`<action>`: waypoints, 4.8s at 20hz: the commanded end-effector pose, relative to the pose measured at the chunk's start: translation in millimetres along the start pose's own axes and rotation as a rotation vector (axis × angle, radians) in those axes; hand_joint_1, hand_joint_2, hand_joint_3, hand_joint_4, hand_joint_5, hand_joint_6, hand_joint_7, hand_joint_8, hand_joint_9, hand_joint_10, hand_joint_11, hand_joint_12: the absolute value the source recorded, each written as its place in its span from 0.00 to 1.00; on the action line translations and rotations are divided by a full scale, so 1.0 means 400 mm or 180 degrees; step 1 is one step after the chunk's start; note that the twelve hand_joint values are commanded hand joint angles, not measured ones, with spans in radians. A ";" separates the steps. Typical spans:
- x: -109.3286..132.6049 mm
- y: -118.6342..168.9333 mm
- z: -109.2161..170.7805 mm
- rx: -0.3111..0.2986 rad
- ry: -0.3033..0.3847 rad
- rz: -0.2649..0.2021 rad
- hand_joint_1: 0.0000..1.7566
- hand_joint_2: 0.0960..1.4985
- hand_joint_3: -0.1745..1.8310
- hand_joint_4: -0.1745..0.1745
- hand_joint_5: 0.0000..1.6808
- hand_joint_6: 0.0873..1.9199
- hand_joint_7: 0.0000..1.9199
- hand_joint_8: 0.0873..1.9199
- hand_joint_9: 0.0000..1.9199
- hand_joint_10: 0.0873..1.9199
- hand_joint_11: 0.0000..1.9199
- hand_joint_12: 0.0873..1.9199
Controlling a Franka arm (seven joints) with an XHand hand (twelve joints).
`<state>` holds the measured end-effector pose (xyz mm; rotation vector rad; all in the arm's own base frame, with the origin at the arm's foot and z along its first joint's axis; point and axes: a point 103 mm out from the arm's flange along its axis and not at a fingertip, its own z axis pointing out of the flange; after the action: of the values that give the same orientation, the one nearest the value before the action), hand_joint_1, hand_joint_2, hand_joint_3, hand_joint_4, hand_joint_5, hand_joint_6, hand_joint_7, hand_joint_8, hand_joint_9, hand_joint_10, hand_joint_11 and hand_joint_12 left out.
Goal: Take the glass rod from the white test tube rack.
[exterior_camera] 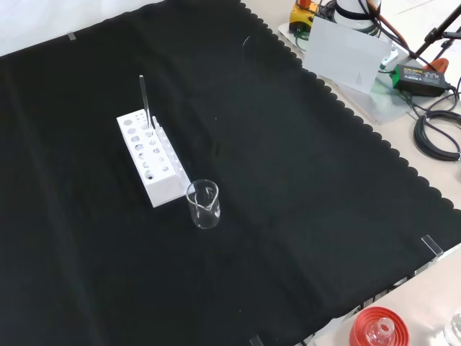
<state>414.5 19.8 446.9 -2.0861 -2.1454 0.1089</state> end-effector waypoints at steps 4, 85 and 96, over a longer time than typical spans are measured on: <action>-0.002 0.069 0.046 0.0071 0.0036 -0.0063 0.15 0.58 0.15 0.70 0.08 0.00 0.02 0.29 0.03 0.50 0.00 0.81; -0.089 0.352 0.480 0.0928 0.0058 -0.0260 0.21 0.57 0.15 0.56 0.16 0.00 0.07 0.36 0.16 0.47 0.16 0.76; -0.089 0.355 0.490 0.0891 0.0032 -0.0128 0.30 0.59 0.17 0.45 0.23 0.00 0.13 0.37 0.27 0.43 0.29 0.69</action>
<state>524.0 -3.1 231.4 -1.9231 -1.9783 0.4079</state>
